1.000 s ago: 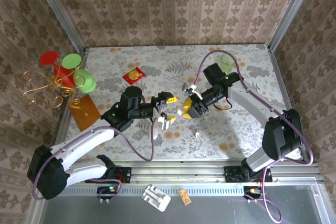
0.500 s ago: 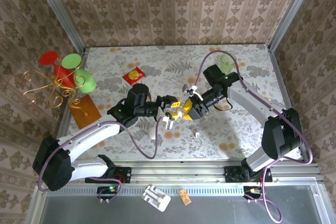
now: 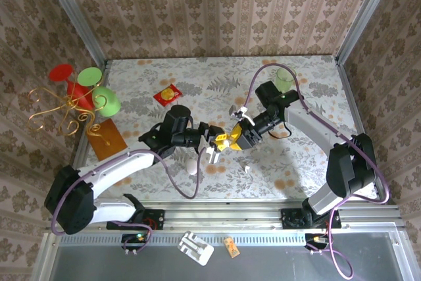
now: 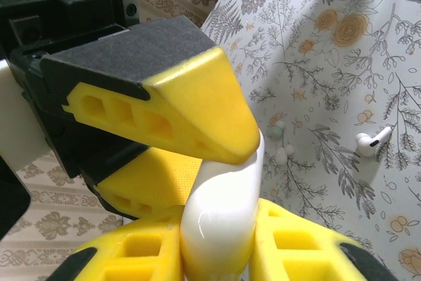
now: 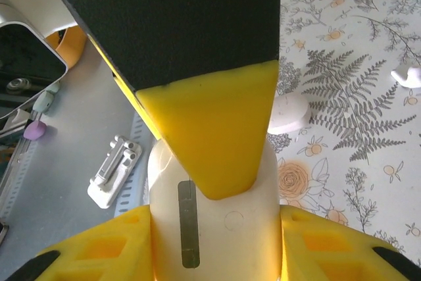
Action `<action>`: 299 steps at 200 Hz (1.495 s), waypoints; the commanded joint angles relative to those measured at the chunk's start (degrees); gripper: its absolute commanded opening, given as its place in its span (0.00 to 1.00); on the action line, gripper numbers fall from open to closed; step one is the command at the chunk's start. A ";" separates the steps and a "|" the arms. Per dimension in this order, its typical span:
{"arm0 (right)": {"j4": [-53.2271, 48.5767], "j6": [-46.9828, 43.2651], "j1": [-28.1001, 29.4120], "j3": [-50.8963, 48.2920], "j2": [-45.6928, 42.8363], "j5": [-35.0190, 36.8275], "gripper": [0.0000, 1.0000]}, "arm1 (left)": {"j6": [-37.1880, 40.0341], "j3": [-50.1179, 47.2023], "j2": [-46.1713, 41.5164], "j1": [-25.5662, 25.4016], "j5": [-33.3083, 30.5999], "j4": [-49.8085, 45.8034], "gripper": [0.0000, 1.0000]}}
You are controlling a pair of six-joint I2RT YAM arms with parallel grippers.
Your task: Insert the wireless bluetooth earbuds into the charging case
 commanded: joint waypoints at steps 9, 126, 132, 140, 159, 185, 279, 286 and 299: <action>0.76 -1.34 0.31 0.84 0.30 -2.01 0.35 | 0.36 2.33 1.15 -0.56 1.49 -0.72 0.13; 23.56 5.21 -0.61 -9.10 -13.95 15.58 0.79 | -21.14 -1.93 5.56 8.86 7.76 12.32 0.04; 24.85 5.37 -0.68 -9.54 -14.60 16.59 0.79 | -23.01 -1.95 5.40 9.19 8.08 12.81 0.04; 26.59 5.47 -0.66 -10.37 -15.59 17.74 0.79 | -25.40 -1.93 5.21 9.63 8.62 13.08 0.05; 28.56 3.84 -0.53 -11.60 -17.50 18.82 0.76 | -32.15 -1.81 4.64 10.80 10.70 13.00 0.04; 28.93 0.68 -0.33 -11.87 -18.25 19.31 0.71 | -40.88 -2.43 3.24 11.68 16.05 14.49 0.00; 34.11 1.31 3.54 -10.22 -14.61 17.63 0.63 | -50.39 -1.70 2.51 11.72 18.79 17.48 0.00; 34.07 1.51 3.63 -10.07 -14.48 17.44 0.58 | -50.72 -1.84 2.20 11.72 18.75 17.52 0.00; 33.80 1.90 3.80 -9.73 -14.26 17.23 0.39 | -51.51 -2.27 1.66 11.73 18.67 17.70 0.00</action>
